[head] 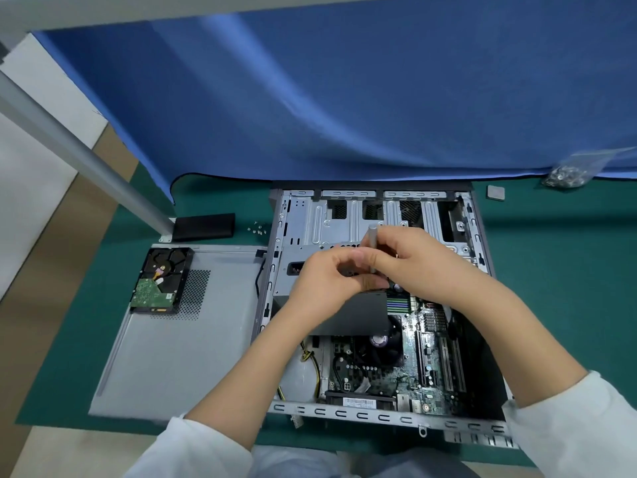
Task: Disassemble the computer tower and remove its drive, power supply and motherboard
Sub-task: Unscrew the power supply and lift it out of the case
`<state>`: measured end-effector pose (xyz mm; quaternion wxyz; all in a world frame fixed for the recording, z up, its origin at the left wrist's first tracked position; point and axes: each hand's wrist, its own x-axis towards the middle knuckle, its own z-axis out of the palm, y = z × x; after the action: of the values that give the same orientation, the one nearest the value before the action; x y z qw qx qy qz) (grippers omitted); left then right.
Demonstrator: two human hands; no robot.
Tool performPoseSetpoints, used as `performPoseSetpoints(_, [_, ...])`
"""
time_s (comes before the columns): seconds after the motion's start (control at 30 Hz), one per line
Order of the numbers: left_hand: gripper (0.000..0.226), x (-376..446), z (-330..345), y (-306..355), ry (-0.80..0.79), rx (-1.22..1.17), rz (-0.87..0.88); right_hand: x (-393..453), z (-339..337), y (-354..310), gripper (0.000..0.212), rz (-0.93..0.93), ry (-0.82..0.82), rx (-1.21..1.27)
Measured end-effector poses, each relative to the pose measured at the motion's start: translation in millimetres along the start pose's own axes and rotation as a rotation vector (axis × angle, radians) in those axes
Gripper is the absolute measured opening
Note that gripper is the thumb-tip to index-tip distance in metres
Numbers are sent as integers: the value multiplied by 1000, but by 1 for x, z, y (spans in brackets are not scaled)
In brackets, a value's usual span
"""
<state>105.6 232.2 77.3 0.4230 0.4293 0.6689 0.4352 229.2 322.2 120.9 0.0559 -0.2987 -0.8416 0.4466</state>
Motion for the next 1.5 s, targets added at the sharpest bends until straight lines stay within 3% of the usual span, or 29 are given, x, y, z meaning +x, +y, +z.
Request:
performPoseSetpoints(0.13, [15,0,-2,1,-40,23,6,2,-1,-1,23,54,-33,-6])
performPoseSetpoints(0.27, [29,1,-9,1,-120,9,35,3,-6,-1,21,75,-86,-3])
performPoseSetpoints(0.47, [16,4,-5,-3,-12,10,-86,10,-3,-2,31,94,14,-177])
performPoseSetpoints(0.63, [15,2,-8,-2,-52,60,-30,12,0,-4,7,55,-4,-200])
performPoseSetpoints(0.8, [22,2,-15,-4,-106,60,26,11,-6,-8,7,47,-118,-142])
performPoseSetpoints(0.87, [21,2,-15,-6,-72,64,9,11,-5,-10,11,31,-133,-161])
performPoseSetpoints(1.0, [13,3,-11,-9,-24,72,-49,14,0,-10,39,35,-47,-237])
performPoseSetpoints(1.17, [18,2,-15,-8,-72,122,-13,15,0,-10,8,62,-77,-156])
performPoseSetpoints(1.33, [18,0,-17,-7,-79,139,-1,16,-3,-13,6,105,-173,-99])
performPoseSetpoints(1.5, [17,0,-16,-9,-72,156,-26,17,-1,-17,40,115,0,-297])
